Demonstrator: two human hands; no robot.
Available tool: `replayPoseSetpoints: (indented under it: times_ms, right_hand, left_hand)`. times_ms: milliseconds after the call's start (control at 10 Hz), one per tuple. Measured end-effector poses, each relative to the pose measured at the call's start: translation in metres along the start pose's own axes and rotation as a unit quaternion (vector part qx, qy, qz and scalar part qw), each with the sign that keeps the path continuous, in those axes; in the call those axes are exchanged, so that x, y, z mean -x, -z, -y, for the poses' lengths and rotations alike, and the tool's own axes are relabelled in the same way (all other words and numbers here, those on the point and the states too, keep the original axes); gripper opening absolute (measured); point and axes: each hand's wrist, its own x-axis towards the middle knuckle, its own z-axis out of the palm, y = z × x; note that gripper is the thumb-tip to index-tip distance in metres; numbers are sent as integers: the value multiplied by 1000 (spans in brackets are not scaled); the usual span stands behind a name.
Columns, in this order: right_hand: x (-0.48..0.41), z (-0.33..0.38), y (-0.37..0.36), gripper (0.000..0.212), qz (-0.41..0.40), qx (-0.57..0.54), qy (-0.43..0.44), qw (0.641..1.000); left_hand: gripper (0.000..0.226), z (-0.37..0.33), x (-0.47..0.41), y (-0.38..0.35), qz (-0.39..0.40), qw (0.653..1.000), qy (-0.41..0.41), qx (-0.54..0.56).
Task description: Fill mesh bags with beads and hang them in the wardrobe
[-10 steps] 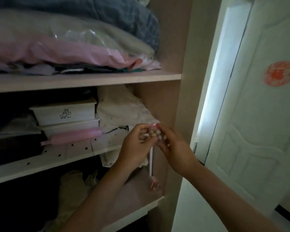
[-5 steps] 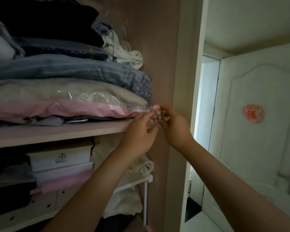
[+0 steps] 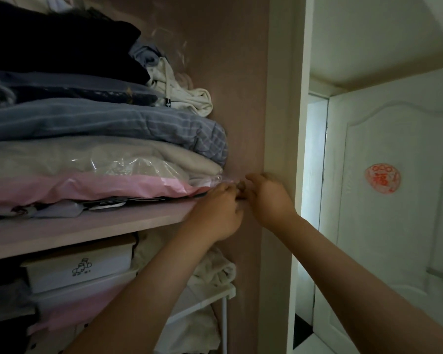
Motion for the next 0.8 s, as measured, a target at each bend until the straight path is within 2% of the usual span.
replayPoseSetpoints:
  times_ms: [100,200,300,500,600,700,800]
  right_hand:
    - [16,-1,3,30,-11,30,87,996]
    - [20,-5,0,42,61,64,125,988]
    - [18,-8,-6,50,115,64,110,985]
    - [4,-5,-14,62,162,98,76,979]
    - [1,-3,-13,58,171,90,64,979]
    - [3,-8,-10,53,169,38,93,981]
    - [10,-7,7,49,130,-10,85,988]
  left_hand:
    - [52,3,4,0,-1,999,-21,28]
    - [63,6,5,1,24,998,-44,39]
    - [69,6,-2,0,56,997,-45,9]
    - [71,6,-24,1,130,991,-2,-23]
    - [68,4,-24,7,135,991,15,0]
    - [64,3,-17,10,111,993,15,39]
    - [63,-2,-2,19,78,994,16,71]
